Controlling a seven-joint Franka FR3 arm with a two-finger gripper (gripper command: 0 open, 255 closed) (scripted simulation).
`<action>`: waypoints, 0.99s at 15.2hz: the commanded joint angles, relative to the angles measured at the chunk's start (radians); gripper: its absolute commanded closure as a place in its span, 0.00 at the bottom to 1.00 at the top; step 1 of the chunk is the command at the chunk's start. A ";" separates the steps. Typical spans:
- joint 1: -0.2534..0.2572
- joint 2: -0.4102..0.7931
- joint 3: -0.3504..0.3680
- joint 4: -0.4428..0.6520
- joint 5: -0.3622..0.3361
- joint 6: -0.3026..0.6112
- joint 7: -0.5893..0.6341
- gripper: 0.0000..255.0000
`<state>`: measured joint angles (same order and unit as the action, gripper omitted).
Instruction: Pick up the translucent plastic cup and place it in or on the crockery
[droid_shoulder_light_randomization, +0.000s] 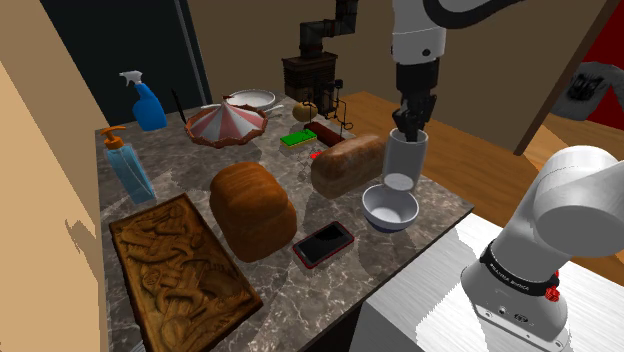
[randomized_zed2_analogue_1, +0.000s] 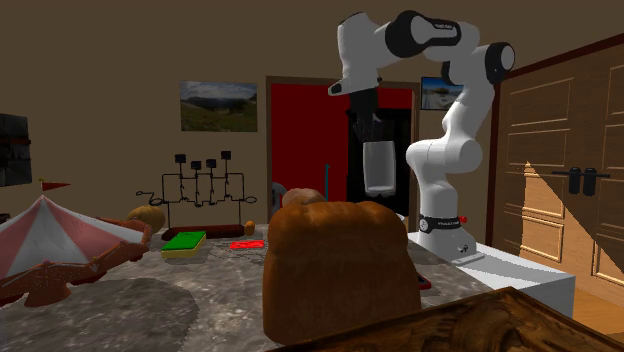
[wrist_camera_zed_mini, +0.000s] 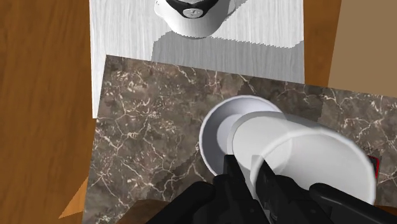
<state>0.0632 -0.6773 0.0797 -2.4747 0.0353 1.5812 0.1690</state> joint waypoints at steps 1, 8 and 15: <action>-0.001 -0.002 -0.002 -0.027 -0.002 0.025 -0.004 1.00; 0.000 0.010 0.002 -0.114 0.001 0.124 -0.003 1.00; 0.000 0.013 0.003 -0.130 0.002 0.144 -0.003 1.00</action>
<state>0.0633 -0.6638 0.0823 -2.6045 0.0370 1.7249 0.1662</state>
